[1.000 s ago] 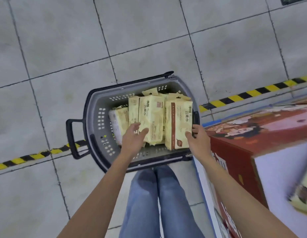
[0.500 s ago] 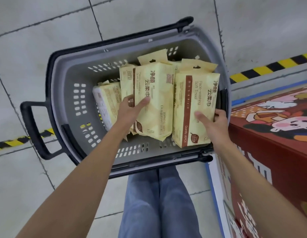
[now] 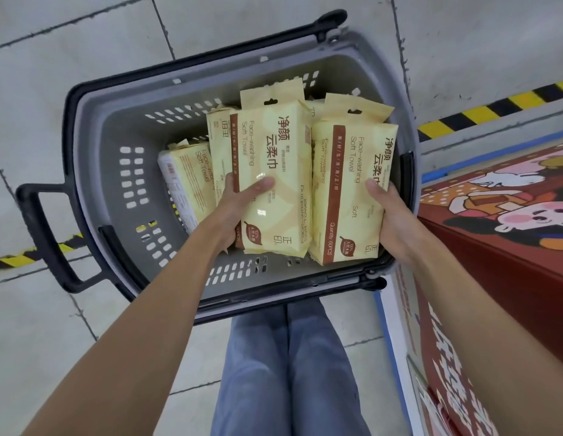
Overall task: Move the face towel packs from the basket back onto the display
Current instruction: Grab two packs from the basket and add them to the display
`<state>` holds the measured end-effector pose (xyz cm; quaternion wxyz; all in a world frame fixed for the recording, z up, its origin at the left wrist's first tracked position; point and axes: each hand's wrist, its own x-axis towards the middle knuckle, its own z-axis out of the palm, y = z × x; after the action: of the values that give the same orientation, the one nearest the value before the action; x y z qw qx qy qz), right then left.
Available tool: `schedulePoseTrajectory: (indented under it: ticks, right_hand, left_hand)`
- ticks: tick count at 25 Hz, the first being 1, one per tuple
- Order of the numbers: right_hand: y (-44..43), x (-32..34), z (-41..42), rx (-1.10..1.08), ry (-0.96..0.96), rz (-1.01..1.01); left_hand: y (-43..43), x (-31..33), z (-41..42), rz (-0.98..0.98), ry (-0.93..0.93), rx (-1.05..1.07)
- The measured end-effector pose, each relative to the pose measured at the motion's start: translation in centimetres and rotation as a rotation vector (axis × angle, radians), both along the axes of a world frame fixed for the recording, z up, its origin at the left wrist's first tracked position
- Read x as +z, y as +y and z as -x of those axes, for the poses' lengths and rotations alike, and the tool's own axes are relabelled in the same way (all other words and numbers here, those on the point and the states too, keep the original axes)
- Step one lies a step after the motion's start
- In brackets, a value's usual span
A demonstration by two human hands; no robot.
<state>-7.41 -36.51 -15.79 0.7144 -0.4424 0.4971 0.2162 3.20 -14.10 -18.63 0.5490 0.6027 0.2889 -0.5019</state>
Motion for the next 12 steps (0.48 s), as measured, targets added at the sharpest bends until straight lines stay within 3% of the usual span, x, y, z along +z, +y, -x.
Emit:
schedulePoseTrajectory:
  ticks: [5,12]
  right_hand:
    - [0.3,-0.7,-0.1,0.045,0.022,-0.125]
    - [2.2,2.3,-1.2,0.015,0.099,0.037]
  left_hand:
    - [0.5,1.2,0.2,0.03,0.01,-0.032]
    - [1.5,5.1,1.1,-0.095,-0.009,-0.005]
